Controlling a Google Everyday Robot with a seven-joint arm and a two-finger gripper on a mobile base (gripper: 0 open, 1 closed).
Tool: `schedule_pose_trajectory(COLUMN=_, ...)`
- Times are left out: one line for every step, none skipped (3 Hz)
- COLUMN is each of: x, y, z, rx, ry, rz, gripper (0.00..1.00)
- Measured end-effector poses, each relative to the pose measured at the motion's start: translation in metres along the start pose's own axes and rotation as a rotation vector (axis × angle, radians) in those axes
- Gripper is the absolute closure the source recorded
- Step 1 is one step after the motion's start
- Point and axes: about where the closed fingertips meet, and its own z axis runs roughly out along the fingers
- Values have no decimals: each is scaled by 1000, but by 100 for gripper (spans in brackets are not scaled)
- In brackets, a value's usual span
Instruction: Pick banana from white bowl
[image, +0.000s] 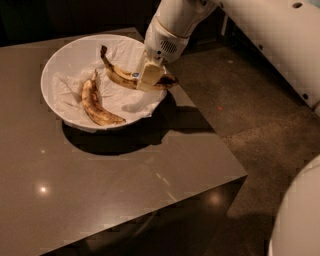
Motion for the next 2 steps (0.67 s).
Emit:
schedule_pose_trajectory(x=2, y=21, z=-25, rx=7, ry=-64, rz=-84, gripper=100)
schedule_pose_trajectory(x=7, y=45, z=-45, rx=7, ry=-107, rz=-165, gripper=100)
